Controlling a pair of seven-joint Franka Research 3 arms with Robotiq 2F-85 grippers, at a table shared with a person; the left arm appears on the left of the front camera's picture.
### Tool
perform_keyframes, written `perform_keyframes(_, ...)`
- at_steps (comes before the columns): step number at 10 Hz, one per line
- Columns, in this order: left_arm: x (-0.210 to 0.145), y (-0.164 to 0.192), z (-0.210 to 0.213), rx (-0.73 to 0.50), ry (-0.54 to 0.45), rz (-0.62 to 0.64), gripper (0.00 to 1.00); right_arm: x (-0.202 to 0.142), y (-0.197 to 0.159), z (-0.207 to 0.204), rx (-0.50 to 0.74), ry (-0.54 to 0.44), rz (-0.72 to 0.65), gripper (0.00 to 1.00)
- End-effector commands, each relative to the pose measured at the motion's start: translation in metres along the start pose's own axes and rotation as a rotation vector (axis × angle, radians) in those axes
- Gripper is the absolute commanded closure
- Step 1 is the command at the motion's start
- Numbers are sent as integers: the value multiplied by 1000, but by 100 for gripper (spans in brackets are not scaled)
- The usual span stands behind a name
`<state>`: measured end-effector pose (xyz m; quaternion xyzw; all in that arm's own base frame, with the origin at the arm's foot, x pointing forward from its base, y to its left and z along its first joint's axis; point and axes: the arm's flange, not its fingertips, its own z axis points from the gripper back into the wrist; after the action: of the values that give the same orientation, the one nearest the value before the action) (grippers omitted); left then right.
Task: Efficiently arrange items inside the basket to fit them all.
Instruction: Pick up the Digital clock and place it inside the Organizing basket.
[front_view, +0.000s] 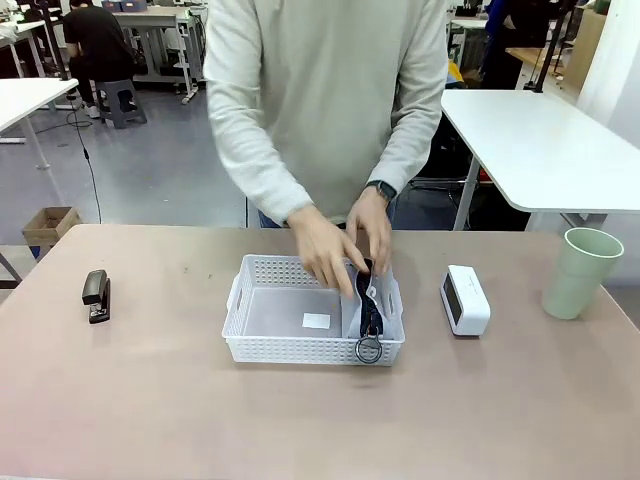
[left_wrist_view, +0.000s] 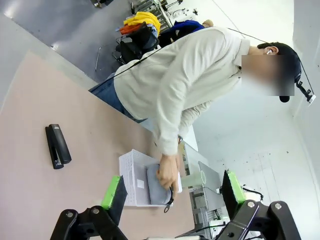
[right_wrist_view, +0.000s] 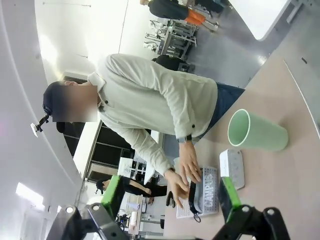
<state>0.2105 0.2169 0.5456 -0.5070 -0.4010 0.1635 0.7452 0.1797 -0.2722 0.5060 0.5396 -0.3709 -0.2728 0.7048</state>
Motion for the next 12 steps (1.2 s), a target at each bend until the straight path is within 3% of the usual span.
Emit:
perform_keyframes(1, 3, -2, 0, -12, -2, -21, 0, -9, 21, -26, -14, 50, 40, 0)
perform_keyframes(4, 3, -2, 0, -12, -2, -21, 0, -62, 83, -132, -199, 317, 207, 0)
perform_keyframes(5, 3, -2, 0, -12, -2, -21, 0, -95, 97, -180, -331, 426, 303, 0)
perform_keyframes(6, 3, -2, 0, -12, -2, -21, 0, -119, 105, -212, -424, 464, 386, 0)
perform_keyframes(8, 3, -2, 0, -12, -2, -21, 0, -173, 108, -281, -619, 565, 525, 0)
perform_keyframes(10, 3, -2, 0, -12, -2, -21, 0, -221, 85, -331, -844, 669, 644, 0)
perform_keyframes(11, 3, -2, 0, -12, -2, -21, 0, -222, 86, -330, -823, 656, 665, 0)
perform_keyframes(12, 3, -2, 0, -12, -2, -21, 0, -194, 115, -300, -673, 511, 660, 0)
